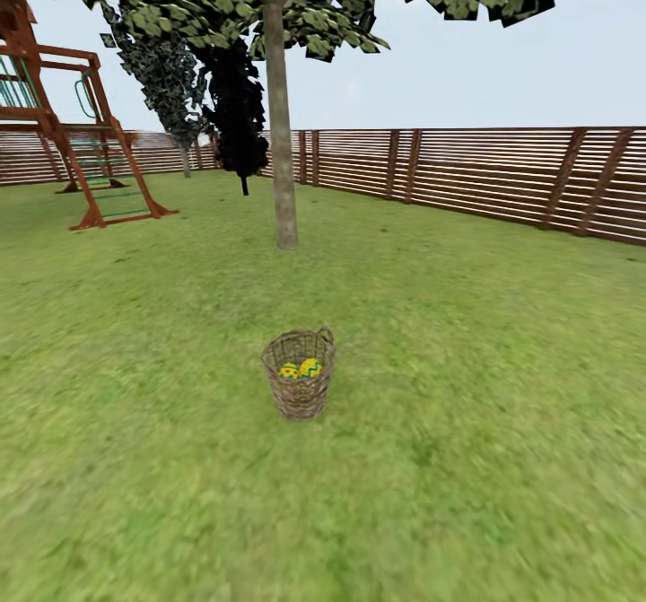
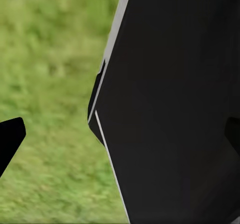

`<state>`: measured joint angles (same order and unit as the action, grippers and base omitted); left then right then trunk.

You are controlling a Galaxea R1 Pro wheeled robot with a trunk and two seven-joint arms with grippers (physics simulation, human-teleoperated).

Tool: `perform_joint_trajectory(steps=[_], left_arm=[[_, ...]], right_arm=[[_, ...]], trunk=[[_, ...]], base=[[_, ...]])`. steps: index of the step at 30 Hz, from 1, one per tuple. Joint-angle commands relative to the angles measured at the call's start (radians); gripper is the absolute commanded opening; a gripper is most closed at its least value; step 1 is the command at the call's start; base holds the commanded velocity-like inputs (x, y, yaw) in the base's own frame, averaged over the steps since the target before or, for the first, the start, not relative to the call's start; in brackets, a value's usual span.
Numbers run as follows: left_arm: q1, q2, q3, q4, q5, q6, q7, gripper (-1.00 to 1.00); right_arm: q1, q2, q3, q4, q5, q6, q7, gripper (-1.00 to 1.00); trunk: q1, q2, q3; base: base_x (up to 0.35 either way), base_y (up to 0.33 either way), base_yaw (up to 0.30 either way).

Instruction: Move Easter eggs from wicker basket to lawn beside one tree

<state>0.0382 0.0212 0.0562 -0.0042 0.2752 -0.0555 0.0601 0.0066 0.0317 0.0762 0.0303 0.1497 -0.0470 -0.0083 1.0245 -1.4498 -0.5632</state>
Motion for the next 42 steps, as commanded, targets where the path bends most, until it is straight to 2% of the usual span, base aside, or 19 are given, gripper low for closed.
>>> perform_joint_trajectory(steps=[1, 14, 42], left_arm=[[0.000, 0.000, 0.005, 0.000, 0.001, -0.003, 0.001, 1.00], [0.000, 0.000, 0.005, 0.000, 0.001, -0.003, 0.001, 1.00], [0.000, -0.001, 0.005, 0.000, 0.001, -0.004, 0.001, 1.00]], right_arm=[[0.000, 0.000, 0.007, 0.002, 0.002, -0.005, -0.001, 1.00], [0.000, 0.002, 0.007, 0.004, 0.002, -0.005, -0.001, 1.00], [0.000, 0.001, 0.007, 0.005, 0.001, -0.005, -0.001, 1.00]], trunk=[[0.001, 0.000, 0.000], [0.001, 0.000, 0.000], [0.001, 0.000, 0.000]], base=[[0.268, -0.202, 0.022], [0.268, -0.206, 0.038], [0.244, -0.207, 0.250]])
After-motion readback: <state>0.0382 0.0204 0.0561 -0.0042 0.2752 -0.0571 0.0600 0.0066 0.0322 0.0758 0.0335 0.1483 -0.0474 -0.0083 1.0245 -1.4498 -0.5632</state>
